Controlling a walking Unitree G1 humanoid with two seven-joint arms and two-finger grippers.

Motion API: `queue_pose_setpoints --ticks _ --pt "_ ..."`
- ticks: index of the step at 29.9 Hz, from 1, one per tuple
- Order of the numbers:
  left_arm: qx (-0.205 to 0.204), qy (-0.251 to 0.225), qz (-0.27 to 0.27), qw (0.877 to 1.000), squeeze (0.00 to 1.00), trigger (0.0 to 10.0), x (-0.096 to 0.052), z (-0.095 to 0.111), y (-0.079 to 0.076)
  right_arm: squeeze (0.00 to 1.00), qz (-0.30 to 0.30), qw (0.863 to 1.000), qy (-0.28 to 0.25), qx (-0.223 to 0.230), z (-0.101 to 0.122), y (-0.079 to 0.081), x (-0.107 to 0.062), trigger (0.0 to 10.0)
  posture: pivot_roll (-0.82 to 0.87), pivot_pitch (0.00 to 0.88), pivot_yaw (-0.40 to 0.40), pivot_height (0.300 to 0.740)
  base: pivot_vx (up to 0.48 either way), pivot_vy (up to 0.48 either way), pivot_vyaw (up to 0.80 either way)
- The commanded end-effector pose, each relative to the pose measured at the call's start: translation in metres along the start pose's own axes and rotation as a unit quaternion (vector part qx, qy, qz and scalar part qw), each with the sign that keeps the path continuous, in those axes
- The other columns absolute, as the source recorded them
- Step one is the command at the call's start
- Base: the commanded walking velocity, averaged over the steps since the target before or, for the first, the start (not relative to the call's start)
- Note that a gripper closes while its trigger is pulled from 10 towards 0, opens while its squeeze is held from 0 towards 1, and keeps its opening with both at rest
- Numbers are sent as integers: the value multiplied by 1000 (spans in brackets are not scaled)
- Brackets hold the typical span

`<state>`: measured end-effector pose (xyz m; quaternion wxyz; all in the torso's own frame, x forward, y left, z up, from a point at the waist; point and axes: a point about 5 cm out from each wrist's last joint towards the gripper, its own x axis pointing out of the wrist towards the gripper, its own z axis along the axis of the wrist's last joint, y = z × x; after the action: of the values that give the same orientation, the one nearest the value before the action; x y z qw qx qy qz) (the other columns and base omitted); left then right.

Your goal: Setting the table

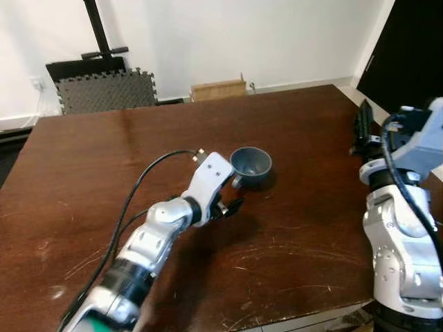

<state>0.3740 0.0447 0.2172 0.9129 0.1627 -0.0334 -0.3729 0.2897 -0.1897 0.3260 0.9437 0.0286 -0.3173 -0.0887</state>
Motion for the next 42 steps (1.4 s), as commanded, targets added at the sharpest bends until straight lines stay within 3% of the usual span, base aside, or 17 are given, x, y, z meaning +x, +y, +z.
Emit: queue_pose_setpoints --ticks 1,8,9,10,11,13,16,17,19,42 --pt "11 22 6 1000 0 10000 2 -11 -3 0 -1 1000 4 6 -1 1 0 10000 -111 198 77 740 0 0 0" --pt "8 32 24 999 0 10000 10 -14 -6 0 1 1000 9 7 -1 3 -1 10000 -122 204 78 740 0 0 0" --pt "7 32 32 999 0 9725 13 -13 -7 0 1 1000 10 6 -1 3 -1 10000 -126 203 78 740 0 0 0" --pt "6 32 36 999 0 8196 15 -13 -7 0 1 1000 10 5 -1 3 -2 10000 -126 203 78 740 0 0 0" --pt "6 32 36 999 0 8196 15 -13 -7 0 1 1000 10 5 -1 3 -2 10000 -126 203 78 740 0 0 0" --pt "-2 21 45 999 0 0 22 -8 -9 0 2 1000 11 4 -1 3 -2 10000 -134 200 78 740 0 0 0" --pt "-8 15 43 999 0 0 24 -6 -10 0 4 1000 11 4 -2 4 -2 10000 -135 198 78 740 0 0 0" --pt "-14 13 46 999 0 471 26 -7 -10 0 6 1000 12 5 -2 4 -2 10000 -135 198 78 740 0 0 0" --pt "-16 13 47 999 0 0 27 -7 -10 0 6 1000 12 5 -2 5 -2 10000 -135 198 78 740 0 0 0" --pt "-19 -9 88 996 0 0 27 -5 0 0 11 1000 18 11 -5 8 -2 10000 -125 197 69 740 0 0 0"
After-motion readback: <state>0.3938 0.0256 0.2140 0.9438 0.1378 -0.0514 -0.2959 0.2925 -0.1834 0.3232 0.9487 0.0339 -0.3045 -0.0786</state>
